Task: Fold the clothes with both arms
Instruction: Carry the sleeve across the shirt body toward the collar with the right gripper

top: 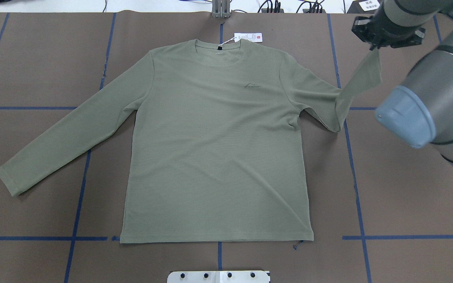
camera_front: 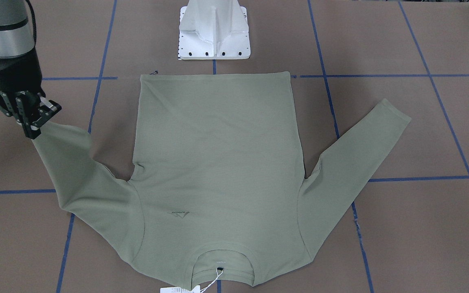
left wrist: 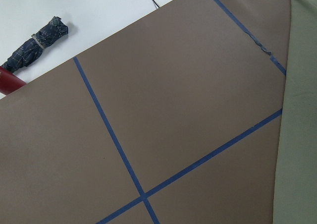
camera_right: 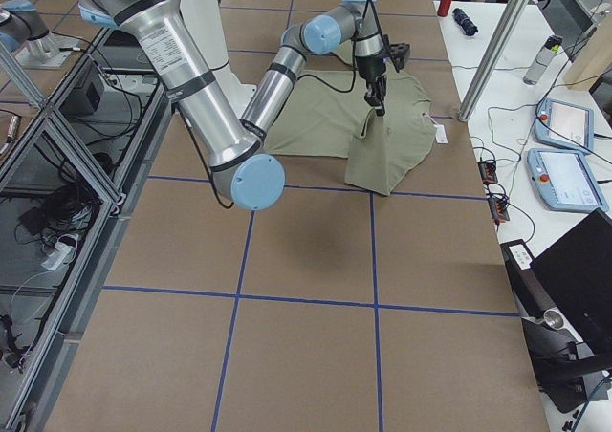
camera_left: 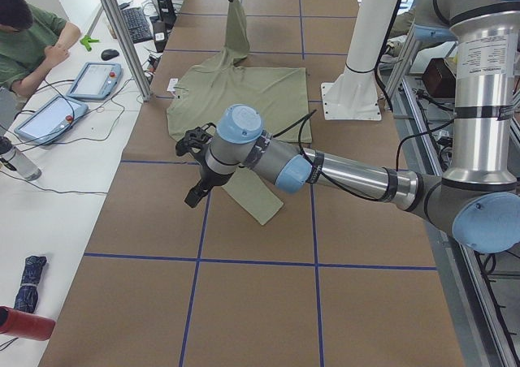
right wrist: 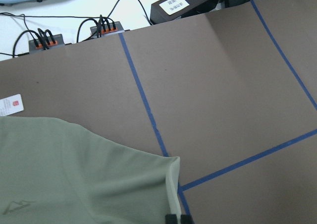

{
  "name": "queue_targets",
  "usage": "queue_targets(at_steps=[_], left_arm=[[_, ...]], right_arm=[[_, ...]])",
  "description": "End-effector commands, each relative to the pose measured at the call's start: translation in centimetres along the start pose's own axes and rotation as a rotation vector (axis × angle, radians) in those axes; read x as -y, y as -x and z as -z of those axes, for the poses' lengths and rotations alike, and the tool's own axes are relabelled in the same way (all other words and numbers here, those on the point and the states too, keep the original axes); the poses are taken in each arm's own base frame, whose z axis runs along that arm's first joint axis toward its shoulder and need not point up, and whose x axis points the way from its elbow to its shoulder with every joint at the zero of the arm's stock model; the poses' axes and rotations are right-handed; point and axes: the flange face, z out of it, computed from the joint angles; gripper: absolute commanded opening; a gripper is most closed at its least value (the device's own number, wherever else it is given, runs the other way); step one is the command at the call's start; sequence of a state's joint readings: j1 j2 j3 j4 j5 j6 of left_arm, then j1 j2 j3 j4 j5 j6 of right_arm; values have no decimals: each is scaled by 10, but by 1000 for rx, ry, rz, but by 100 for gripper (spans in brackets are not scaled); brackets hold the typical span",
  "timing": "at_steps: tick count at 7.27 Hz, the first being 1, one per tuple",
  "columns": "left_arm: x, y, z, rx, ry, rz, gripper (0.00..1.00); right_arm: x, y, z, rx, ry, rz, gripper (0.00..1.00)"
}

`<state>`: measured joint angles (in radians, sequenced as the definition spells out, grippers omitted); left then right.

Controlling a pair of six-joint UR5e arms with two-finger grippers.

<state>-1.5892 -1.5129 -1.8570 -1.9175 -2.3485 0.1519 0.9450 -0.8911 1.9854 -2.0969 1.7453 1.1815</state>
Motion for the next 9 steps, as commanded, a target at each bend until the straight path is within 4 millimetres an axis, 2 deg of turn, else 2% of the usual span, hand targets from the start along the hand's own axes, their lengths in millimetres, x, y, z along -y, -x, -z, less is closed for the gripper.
queue_targets(at_steps=[1, 2, 3, 4, 5, 6, 7, 8, 9], left_arm=[[-1, 1, -1, 0, 2, 2, 100], [-1, 1, -1, 0, 3, 3, 100], [-1, 1, -1, 0, 3, 3, 100], [-2, 2, -2, -1, 4, 4, 100], [-2, 2, -2, -1, 4, 4, 100], [-1, 1, 0, 1, 1, 3, 100], [-2, 2, -2, -1, 4, 4, 100], [-2, 2, -2, -1, 5, 5, 100], [-2, 2, -2, -1, 4, 6, 100]], right_arm=[[-21, 151, 35, -31, -75, -87, 0], [-38, 237, 28, -63, -114, -122, 0], [-69, 313, 4, -33, -181, -157, 0], [-101, 349, -21, 34, -269, -149, 0], [-120, 364, -39, 73, -307, -139, 0], [-124, 381, -34, 128, -303, -187, 0], [-129, 404, -19, 139, -295, -227, 0], [-161, 422, -19, 195, -280, -252, 0], [-185, 433, -16, 211, -291, -246, 2]])
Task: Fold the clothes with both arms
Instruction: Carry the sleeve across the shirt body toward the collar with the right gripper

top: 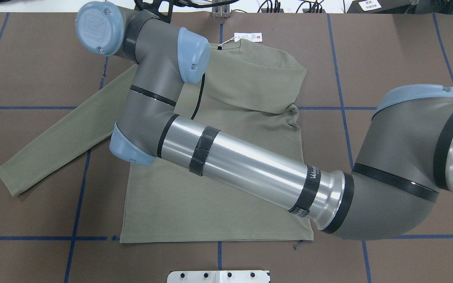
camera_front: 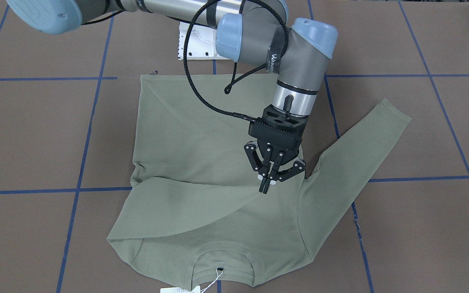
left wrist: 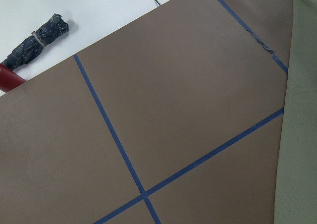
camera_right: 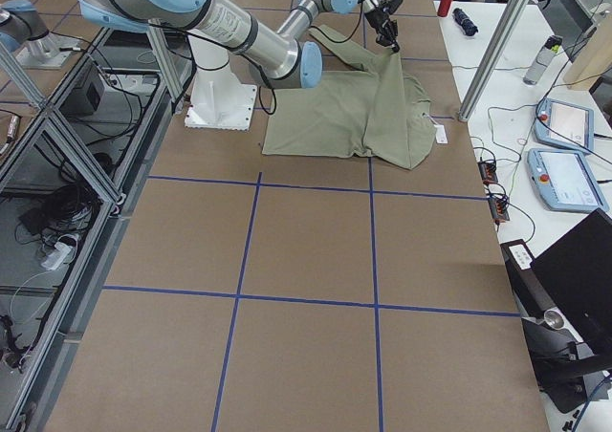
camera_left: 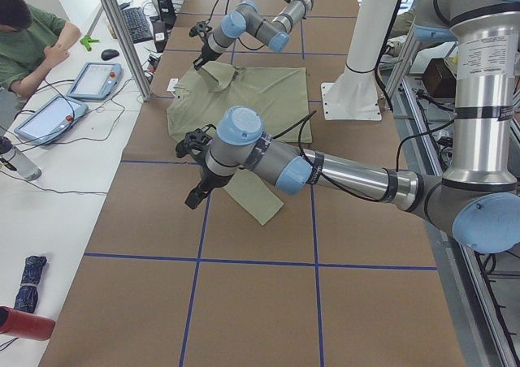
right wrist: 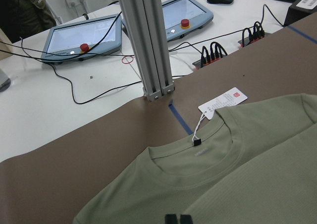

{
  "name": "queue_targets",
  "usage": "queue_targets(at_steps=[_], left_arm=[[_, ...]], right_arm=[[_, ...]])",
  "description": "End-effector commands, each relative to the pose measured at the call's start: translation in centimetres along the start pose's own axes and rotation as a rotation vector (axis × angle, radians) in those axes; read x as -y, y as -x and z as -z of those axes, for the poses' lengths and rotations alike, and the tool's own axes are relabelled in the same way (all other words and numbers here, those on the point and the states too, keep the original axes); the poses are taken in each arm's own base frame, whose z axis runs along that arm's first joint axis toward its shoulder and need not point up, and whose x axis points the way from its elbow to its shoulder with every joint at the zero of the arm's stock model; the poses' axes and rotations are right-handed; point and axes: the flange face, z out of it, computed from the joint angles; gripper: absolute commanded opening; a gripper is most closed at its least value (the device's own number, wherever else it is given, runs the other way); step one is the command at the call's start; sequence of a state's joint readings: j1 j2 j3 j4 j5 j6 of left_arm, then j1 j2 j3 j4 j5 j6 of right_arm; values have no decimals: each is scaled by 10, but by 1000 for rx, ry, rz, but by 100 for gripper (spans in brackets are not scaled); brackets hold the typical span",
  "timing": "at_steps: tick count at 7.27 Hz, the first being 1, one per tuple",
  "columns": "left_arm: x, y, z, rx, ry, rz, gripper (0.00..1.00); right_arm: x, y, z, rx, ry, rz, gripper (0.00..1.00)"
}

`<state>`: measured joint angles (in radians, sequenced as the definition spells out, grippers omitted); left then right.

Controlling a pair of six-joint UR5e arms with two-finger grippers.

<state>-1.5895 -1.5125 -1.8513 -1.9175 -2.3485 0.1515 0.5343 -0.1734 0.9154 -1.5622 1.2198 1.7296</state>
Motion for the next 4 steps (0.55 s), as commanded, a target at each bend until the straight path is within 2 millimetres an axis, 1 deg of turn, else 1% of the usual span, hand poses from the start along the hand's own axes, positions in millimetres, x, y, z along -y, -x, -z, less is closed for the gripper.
queue_targets(at_steps=[1, 2, 3, 4], left_arm=[[0, 0, 0, 0, 0, 1, 100], [-2, 0, -1, 0, 2, 1, 100], [-2, 0, -1, 0, 2, 3, 100], [-2, 0, -1, 0, 2, 5, 100]], right_arm=[[-43, 15, 12, 31, 9, -4, 11], [-47, 15, 10, 27, 11, 2, 31], [-45, 20, 19, 37, 20, 9, 59], [-46, 21, 22, 38, 24, 50, 100]])
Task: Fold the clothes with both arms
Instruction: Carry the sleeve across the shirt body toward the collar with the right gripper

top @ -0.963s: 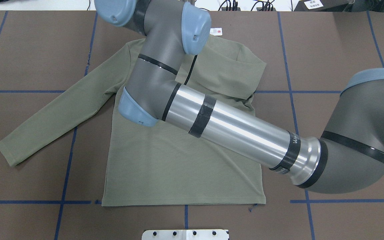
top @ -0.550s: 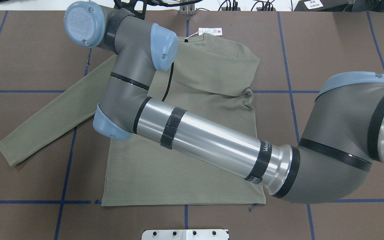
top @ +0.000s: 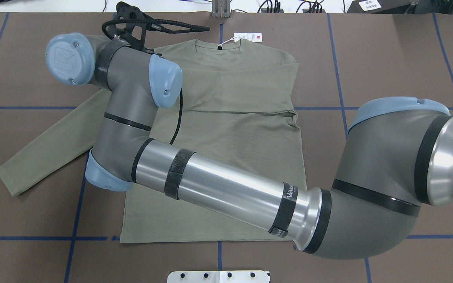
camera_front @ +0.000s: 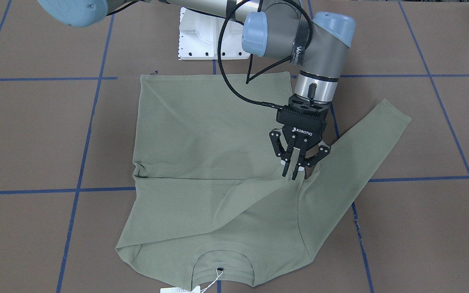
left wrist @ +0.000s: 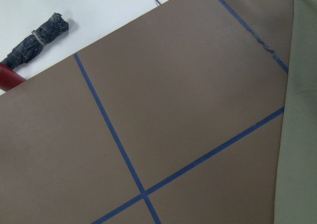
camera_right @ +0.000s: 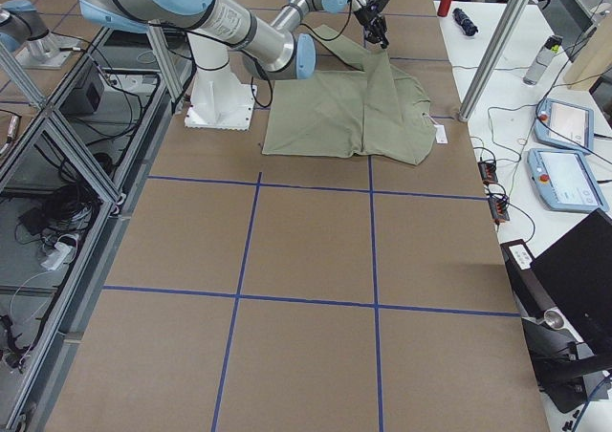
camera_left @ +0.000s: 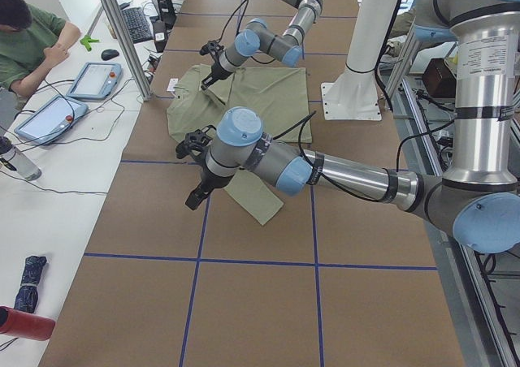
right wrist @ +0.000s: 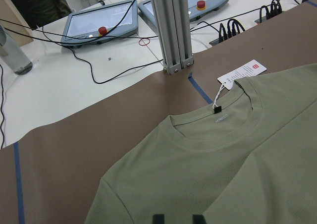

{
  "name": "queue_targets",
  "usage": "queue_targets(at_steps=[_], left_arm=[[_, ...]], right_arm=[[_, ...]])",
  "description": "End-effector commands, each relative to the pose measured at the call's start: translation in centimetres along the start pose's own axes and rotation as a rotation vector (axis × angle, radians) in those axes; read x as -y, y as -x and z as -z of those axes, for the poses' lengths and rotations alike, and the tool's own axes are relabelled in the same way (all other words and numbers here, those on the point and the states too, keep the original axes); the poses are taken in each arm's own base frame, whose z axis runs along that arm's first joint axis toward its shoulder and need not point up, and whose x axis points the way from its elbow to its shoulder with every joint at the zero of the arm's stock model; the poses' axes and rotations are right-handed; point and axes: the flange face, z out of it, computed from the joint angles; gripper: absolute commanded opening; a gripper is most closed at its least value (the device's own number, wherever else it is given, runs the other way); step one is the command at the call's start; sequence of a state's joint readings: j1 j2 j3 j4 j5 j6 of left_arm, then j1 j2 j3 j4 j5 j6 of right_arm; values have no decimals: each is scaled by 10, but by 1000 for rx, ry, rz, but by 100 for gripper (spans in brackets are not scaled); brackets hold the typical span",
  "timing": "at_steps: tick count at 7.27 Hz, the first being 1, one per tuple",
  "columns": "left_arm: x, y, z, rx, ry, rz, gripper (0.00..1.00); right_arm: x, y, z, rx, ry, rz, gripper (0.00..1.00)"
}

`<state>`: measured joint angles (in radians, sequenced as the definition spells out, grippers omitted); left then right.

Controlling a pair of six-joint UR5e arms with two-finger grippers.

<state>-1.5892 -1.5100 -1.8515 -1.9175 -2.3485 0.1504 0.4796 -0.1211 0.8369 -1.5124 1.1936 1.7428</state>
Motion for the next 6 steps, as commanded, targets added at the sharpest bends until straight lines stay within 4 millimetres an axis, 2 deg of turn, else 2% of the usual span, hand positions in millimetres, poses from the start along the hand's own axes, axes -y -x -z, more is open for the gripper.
queue_targets(at_steps=[1, 2, 3, 4, 5, 6], left_arm=[[3, -2, 1, 0, -4, -3, 100], [14, -3, 5, 3, -18, 21, 100], [37, -7, 11, 9, -51, 80, 100], [41, -4, 9, 11, -97, 42, 100], [40, -8, 11, 6, -162, 21, 100], [46, -27, 3, -29, -202, 62, 100]], right_arm=[[4, 6, 10, 8, 39, 55, 100], [49, 8, 10, -8, 117, 40, 100], [122, -4, 14, -35, 236, 88, 100], [198, -38, 11, -20, 324, 147, 100], [258, -88, -5, -12, 379, 233, 100], [309, -153, -26, -5, 418, 339, 100]])
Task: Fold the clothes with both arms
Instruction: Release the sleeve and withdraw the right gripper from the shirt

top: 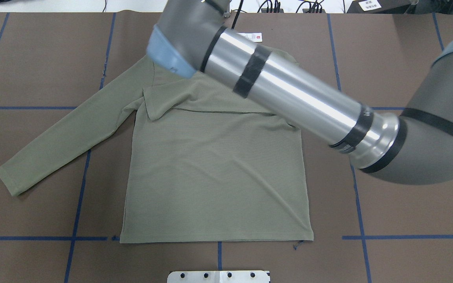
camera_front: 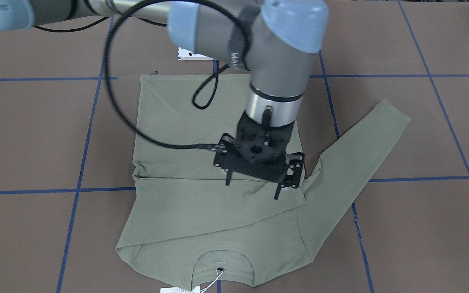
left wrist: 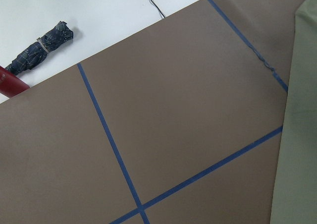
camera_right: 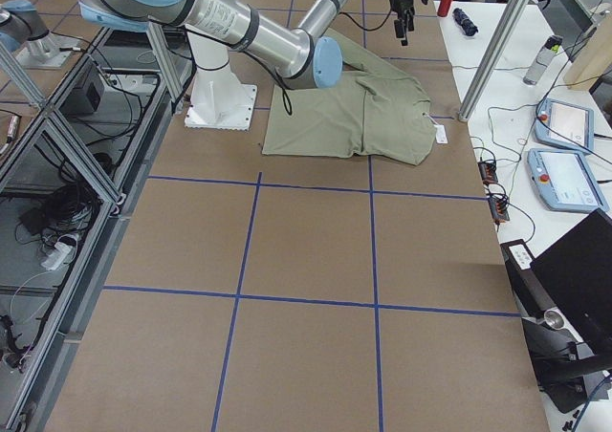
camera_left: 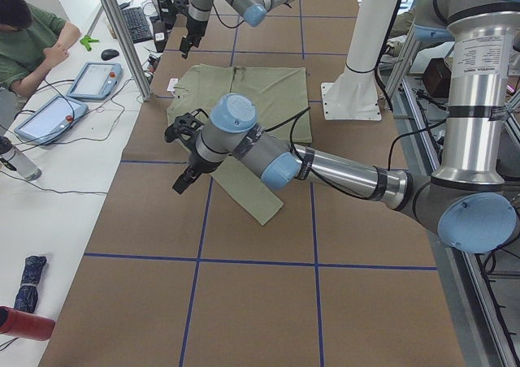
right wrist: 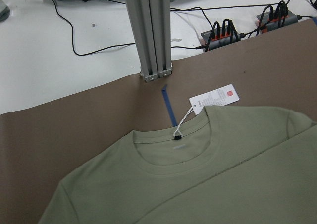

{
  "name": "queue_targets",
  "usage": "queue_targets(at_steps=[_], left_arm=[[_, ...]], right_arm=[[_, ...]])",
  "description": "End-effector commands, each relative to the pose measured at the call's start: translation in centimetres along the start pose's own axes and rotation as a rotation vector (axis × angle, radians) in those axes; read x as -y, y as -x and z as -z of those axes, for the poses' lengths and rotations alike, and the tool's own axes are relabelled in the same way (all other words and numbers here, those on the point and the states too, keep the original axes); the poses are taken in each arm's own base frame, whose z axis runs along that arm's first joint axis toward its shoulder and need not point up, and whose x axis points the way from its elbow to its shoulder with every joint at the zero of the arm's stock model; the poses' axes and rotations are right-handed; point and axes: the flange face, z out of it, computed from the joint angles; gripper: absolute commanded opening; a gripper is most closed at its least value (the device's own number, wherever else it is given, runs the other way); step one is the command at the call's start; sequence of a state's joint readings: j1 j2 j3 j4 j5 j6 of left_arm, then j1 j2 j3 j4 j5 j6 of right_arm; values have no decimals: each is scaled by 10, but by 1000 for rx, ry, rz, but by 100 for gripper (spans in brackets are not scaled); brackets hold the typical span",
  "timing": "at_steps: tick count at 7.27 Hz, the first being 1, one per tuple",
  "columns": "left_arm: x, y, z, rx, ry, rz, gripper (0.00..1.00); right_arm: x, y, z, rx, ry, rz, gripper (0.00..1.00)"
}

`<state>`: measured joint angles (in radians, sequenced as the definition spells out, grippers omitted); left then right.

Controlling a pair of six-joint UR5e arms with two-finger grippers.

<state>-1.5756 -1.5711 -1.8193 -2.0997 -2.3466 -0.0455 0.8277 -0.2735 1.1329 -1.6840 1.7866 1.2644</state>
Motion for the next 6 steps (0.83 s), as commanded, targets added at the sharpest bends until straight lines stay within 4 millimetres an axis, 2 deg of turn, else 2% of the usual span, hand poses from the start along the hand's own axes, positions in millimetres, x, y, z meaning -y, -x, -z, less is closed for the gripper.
queue_targets(at_steps=[1, 2, 3, 4, 5, 6], left_arm=[[12, -62, -38, -112, -40, -37, 100], [10, -95, -59, -155, -2, 17, 100], [-14, -114, -77, -141, 27, 55, 100], [-41, -140, -101, -128, 38, 73, 100], [-74, -162, -123, -112, 68, 50, 100], [-108, -185, -142, -101, 113, 5, 100]], right_arm=[[81, -179, 4, 39, 79, 223, 100], [103, -286, 6, 70, 106, 300, 100], [116, -382, -3, 60, 124, 407, 100], [123, -452, -23, 21, 148, 481, 100], [127, -519, -31, 29, 184, 526, 100], [119, -580, -33, 57, 216, 559, 100]])
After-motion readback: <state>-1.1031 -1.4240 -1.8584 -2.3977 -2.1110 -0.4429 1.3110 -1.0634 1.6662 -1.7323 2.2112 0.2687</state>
